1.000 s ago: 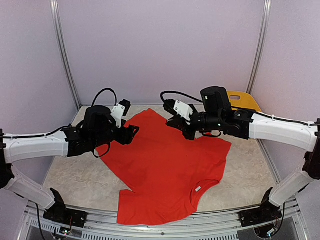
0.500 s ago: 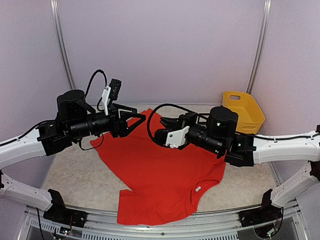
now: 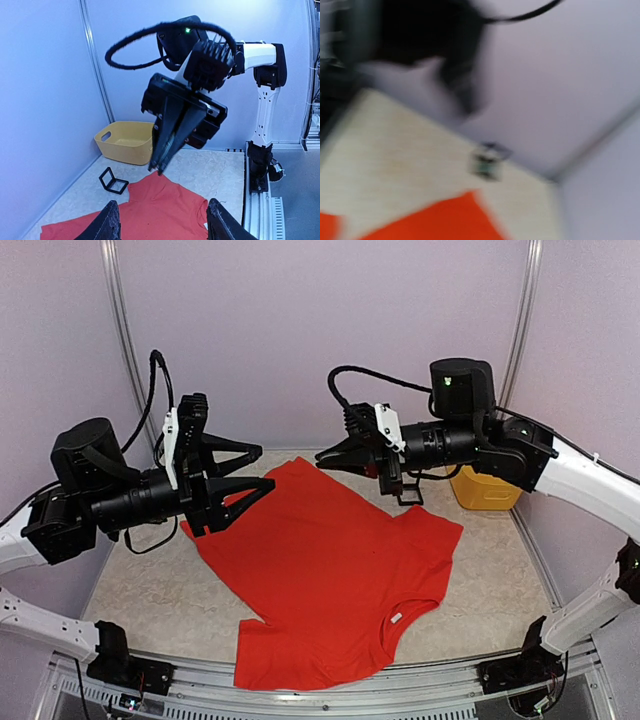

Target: Pin the brooch onto the clothing

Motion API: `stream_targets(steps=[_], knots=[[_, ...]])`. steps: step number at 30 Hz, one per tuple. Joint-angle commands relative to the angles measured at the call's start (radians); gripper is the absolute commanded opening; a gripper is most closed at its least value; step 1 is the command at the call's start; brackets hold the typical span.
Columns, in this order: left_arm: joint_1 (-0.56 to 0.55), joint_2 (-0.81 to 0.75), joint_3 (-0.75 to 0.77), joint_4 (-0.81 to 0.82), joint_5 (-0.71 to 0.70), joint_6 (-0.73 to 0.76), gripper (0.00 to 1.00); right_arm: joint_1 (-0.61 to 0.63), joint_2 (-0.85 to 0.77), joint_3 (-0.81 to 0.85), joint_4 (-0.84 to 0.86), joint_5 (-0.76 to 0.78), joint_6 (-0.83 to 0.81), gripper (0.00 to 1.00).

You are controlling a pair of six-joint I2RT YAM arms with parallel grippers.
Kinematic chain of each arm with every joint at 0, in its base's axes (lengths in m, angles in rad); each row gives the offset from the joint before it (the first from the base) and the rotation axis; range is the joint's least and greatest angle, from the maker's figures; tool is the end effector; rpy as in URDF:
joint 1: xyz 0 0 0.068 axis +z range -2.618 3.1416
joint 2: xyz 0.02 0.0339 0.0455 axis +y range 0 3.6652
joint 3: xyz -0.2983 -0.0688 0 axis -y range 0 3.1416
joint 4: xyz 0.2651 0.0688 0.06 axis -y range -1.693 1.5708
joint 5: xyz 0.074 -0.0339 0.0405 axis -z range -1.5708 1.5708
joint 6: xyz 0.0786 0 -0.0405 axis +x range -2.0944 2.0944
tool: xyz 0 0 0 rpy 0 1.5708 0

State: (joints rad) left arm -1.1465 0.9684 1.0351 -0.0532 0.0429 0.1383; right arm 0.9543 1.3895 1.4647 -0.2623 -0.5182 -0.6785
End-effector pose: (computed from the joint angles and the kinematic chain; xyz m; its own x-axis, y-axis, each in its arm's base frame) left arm 0.1056 -0.2420 0.4389 0.1335 0.0391 -0.9903 0.9185 0.3704 0.1384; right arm 0.1798 0.3210 0.4602 0.5377 -0.1842 -0.8228 -0.8384 -0.0134 -0.5449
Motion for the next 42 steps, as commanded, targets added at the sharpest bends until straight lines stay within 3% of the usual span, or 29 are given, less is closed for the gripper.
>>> stream_targets(steps=[1, 5, 9, 14, 17, 20, 23, 32, 42], knots=[[-0.023, 0.015, 0.037, -0.066, -0.022, 0.150, 0.54, 0.004, 0.043, 0.028, -0.282, -0.187, 0.116, 0.00], [-0.045, 0.074, 0.081, -0.127, -0.041, 0.188, 0.48, 0.004, 0.053, 0.010, -0.244, -0.227, 0.200, 0.00], [-0.046, 0.069, 0.002, -0.063, -0.040, 0.196, 0.49, 0.003, 0.025, -0.058, -0.003, -0.196, 0.454, 0.00], [-0.046, -0.059, -0.336, 0.479, -0.040, 0.153, 0.55, 0.003, -0.037, -0.240, 0.515, -0.287, 0.791, 0.00], [-0.045, -0.042, -0.414, 0.710, -0.018, 0.111, 0.57, 0.004, -0.013, -0.277, 0.698, -0.292, 0.934, 0.00], [-0.047, 0.054, -0.370, 0.736, 0.020, 0.091, 0.65, 0.014, 0.010, -0.277, 0.751, -0.270, 0.964, 0.00], [-0.047, 0.127, -0.355, 0.796, 0.020, 0.070, 0.65, 0.024, 0.029, -0.269, 0.751, -0.264, 0.960, 0.00], [-0.046, 0.209, -0.331, 0.938, 0.059, 0.025, 0.32, 0.047, 0.041, -0.257, 0.740, -0.255, 0.936, 0.00], [-0.042, 0.233, -0.277, 0.934, 0.031, -0.009, 0.25, 0.055, 0.053, -0.249, 0.733, -0.279, 0.921, 0.00]])
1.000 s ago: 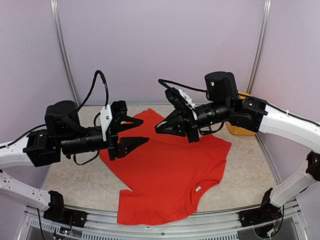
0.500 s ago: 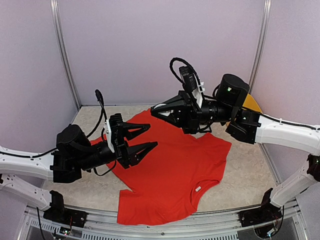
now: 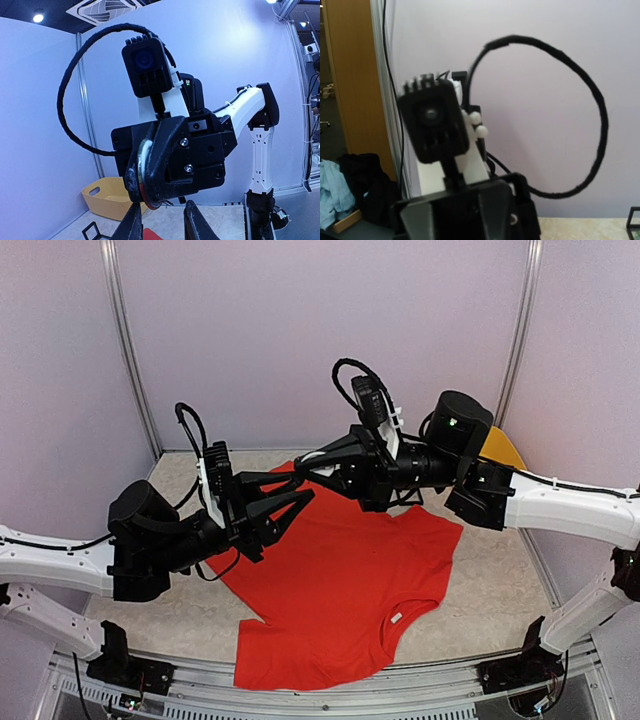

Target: Pin the brooch onto the clothing

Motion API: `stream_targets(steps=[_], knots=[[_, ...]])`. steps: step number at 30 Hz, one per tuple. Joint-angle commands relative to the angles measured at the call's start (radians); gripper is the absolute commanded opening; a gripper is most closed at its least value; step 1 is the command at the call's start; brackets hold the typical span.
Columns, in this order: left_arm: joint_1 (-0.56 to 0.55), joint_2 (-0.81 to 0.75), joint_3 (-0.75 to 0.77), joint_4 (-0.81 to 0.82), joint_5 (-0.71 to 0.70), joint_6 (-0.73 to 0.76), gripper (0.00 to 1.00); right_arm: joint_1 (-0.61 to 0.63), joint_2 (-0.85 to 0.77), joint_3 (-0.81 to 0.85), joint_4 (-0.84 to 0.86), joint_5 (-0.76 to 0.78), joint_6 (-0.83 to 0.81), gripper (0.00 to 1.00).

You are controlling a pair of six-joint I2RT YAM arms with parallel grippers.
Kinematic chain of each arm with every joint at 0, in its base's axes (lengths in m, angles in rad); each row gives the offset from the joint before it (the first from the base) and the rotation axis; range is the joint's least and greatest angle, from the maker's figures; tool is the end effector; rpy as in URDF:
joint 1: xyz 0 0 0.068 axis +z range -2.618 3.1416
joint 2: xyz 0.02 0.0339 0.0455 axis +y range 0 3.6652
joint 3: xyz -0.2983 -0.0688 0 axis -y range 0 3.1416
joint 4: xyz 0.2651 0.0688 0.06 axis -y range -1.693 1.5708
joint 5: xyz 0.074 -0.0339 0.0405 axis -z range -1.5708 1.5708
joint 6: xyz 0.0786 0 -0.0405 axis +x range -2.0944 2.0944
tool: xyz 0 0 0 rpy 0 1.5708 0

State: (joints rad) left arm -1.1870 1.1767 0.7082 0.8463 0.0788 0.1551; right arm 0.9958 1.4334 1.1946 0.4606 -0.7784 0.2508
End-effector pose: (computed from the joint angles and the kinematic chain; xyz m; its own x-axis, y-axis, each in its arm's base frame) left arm 0.1106 -0.2904 0.3790 0.2835 -0.2907 -0.9138 0.9190 0.3546 0.1723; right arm 0.1591 0.3470 0.4332 -0.1248 0.1323 -0.9833 -0.9694 -0.2275 0.0925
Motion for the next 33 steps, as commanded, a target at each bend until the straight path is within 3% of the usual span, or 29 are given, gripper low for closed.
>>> stream_targets(steps=[1, 8, 13, 15, 21, 28, 33], knots=[[-0.001, 0.032, 0.052, 0.036, -0.002, -0.027, 0.23, 0.014, 0.009, 0.023, 0.010, -0.019, -0.009, 0.00], [0.022, 0.034, 0.053, 0.044, 0.016, -0.046, 0.00, 0.018, 0.014, 0.029, 0.002, -0.028, -0.011, 0.00], [0.032, 0.025, 0.044, 0.058, 0.045, -0.067, 0.00, 0.018, 0.019, 0.035, -0.009, -0.028, -0.017, 0.00], [0.032, 0.024, 0.044, 0.067, 0.048, -0.072, 0.06, 0.017, 0.023, 0.034, -0.010, -0.028, -0.018, 0.00], [0.040, 0.032, 0.040, 0.106, 0.081, -0.093, 0.10, 0.020, 0.033, 0.042, -0.007, -0.036, -0.015, 0.00], [0.043, 0.037, 0.020, 0.075, 0.147, -0.069, 0.23, 0.019, 0.009, 0.039, -0.013, -0.025, -0.028, 0.00], [0.044, 0.016, 0.012, 0.080, 0.162, -0.066, 0.24, 0.020, 0.005, 0.033, -0.015, -0.014, -0.035, 0.00]])
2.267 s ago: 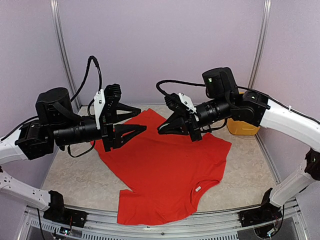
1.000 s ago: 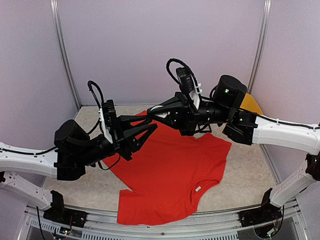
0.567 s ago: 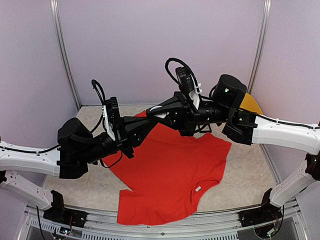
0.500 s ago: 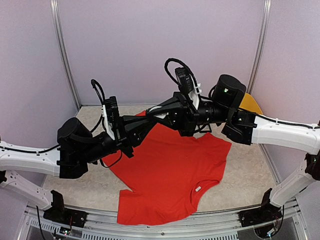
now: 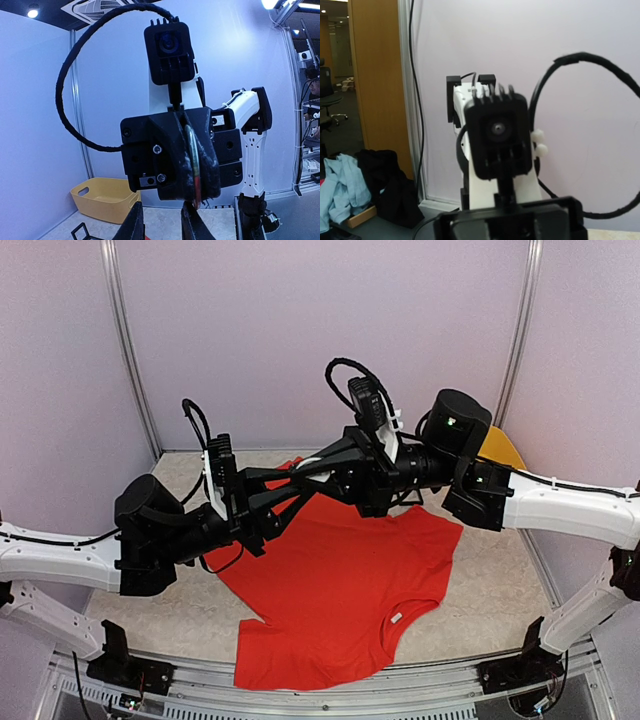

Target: Pin the brooch onto the clothing

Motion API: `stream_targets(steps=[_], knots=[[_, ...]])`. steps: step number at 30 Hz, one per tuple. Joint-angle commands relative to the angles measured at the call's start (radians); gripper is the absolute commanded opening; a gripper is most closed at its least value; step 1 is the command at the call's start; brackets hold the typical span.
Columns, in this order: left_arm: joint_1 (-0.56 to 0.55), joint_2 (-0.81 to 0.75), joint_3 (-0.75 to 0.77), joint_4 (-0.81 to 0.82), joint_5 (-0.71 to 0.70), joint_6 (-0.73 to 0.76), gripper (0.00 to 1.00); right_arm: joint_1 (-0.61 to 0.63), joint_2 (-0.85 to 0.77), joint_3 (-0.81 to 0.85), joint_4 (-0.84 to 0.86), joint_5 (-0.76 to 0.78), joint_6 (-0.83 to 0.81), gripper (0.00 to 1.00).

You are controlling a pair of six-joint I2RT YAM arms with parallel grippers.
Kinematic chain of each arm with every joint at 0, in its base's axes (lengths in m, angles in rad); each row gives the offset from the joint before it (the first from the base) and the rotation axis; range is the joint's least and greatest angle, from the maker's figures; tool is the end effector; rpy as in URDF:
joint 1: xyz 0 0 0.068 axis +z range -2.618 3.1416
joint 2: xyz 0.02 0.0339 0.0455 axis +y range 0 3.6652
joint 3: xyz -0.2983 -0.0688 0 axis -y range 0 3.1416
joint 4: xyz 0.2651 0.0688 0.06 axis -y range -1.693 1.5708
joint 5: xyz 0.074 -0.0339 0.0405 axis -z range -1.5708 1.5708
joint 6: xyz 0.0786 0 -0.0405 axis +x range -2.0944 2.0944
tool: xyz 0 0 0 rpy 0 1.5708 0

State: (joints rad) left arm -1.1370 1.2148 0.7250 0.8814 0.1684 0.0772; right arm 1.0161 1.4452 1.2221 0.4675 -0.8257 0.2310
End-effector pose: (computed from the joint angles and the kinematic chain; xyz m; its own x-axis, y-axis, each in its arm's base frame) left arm 0.1218 -0.2943 0.3791 0.2340 -0.3242 -0.9166 0.9444 0.2997 0.1351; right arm 0.1500 0.3517 0.4401 -0.0939 0.1432 -0.9852 -0.9559 -0.2896 0.0490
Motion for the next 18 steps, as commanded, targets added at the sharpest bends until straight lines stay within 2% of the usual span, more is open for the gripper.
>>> stream_targets(steps=[1, 6, 9, 12, 16, 18], knots=[[-0.004, -0.022, -0.002, 0.041, 0.077, 0.014, 0.24, -0.001, -0.005, 0.006, -0.024, 0.034, -0.015, 0.00], [-0.005, -0.013, 0.005, 0.018, 0.124, 0.013, 0.31, -0.001, -0.008, 0.006, -0.030, 0.046, -0.022, 0.00], [-0.004, -0.015, 0.001, 0.023, 0.129, 0.008, 0.31, -0.001, -0.012, 0.003, -0.040, 0.057, -0.032, 0.00], [-0.005, -0.020, 0.002, 0.024, 0.123, 0.008, 0.24, -0.001, -0.012, 0.005, -0.045, 0.055, -0.036, 0.00], [-0.003, -0.017, 0.001, 0.022, 0.105, 0.008, 0.20, -0.001, -0.008, 0.008, -0.073, 0.074, -0.050, 0.00], [-0.003, -0.018, -0.003, 0.022, 0.095, 0.006, 0.13, -0.001, -0.008, 0.004, -0.079, 0.083, -0.052, 0.00]])
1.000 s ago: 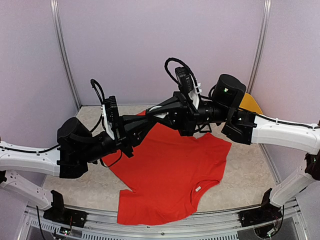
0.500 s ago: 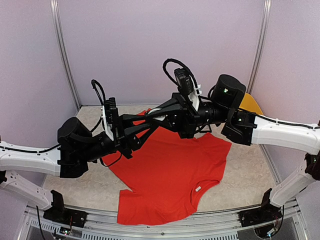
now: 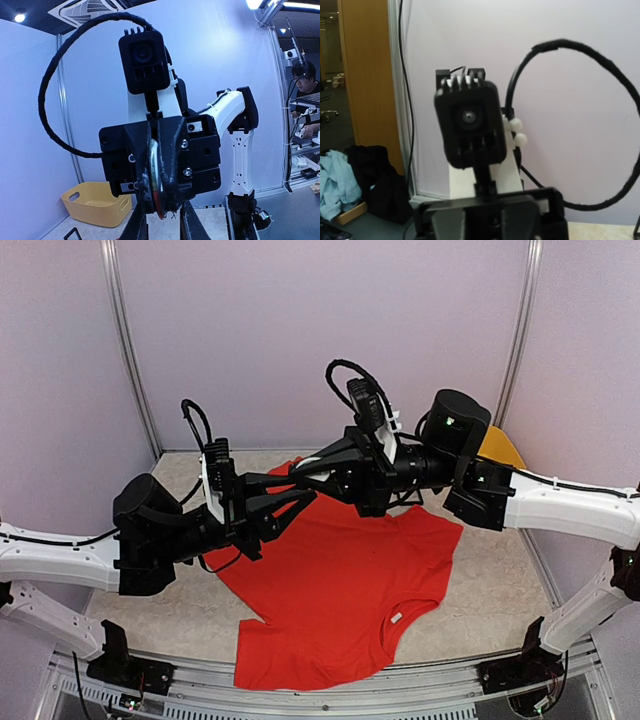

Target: Pin the brooch onto the clothing

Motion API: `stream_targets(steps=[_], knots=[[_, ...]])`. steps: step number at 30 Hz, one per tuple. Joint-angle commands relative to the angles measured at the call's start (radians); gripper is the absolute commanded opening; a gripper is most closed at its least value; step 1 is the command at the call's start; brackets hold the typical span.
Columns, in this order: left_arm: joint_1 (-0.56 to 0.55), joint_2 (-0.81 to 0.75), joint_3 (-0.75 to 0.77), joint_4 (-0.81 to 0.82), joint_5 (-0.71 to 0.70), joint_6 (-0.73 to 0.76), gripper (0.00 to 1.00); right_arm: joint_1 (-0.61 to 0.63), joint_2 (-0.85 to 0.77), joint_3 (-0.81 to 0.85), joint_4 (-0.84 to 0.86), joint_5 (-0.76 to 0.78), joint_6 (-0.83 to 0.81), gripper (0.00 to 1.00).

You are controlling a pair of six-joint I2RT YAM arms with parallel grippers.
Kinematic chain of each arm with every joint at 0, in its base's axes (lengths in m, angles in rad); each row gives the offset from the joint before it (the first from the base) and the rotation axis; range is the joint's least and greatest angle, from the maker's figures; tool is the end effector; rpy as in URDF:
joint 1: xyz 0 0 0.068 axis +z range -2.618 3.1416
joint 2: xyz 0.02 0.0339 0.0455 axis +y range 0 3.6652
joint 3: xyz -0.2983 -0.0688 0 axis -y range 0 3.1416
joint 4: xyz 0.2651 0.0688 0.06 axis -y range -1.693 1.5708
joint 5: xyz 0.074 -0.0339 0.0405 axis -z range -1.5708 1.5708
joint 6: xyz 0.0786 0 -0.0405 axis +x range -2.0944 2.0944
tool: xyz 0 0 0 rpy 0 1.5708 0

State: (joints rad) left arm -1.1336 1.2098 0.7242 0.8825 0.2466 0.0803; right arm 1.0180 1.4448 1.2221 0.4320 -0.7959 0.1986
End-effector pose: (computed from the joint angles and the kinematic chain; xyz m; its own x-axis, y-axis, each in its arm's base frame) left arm 0.1163 -0.2941 0.3800 0.2413 -0.3325 -0.9117 0.9576 0.2341 0.1680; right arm 0.1520 0.3533 0.4362 -0.0829 0.1285 -0.9882 -0.9650 -0.2579 0.0475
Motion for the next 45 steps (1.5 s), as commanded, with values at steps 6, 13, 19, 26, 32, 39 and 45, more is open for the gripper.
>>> stream_targets(steps=[6, 13, 19, 26, 32, 39, 45], knots=[[-0.004, -0.014, -0.012, 0.047, 0.018, -0.012, 0.03, -0.003, 0.001, -0.003, -0.048, 0.053, -0.019, 0.00], [-0.001, -0.012, -0.015, 0.049, 0.029, -0.020, 0.03, -0.002, 0.001, -0.003, -0.056, 0.059, -0.035, 0.00], [-0.001, -0.015, -0.027, 0.084, 0.040, -0.034, 0.00, -0.004, 0.022, -0.006, -0.058, 0.045, -0.035, 0.00], [0.001, -0.010, -0.037, 0.079, 0.036, -0.029, 0.00, -0.006, 0.020, -0.008, -0.071, 0.055, -0.057, 0.02], [0.010, -0.062, -0.092, -0.054, -0.112, 0.003, 0.15, -0.077, 0.016, -0.032, -0.136, 0.060, -0.042, 0.01], [0.044, -0.121, -0.253, -0.214, -0.526, -0.085, 0.29, -0.124, 0.175, -0.049, -0.522, 0.519, -0.032, 0.01], [0.058, -0.072, -0.348, -0.185, -0.543, -0.173, 0.30, -0.125, 0.393, 0.026, -0.808, 0.614, 0.015, 0.01]])
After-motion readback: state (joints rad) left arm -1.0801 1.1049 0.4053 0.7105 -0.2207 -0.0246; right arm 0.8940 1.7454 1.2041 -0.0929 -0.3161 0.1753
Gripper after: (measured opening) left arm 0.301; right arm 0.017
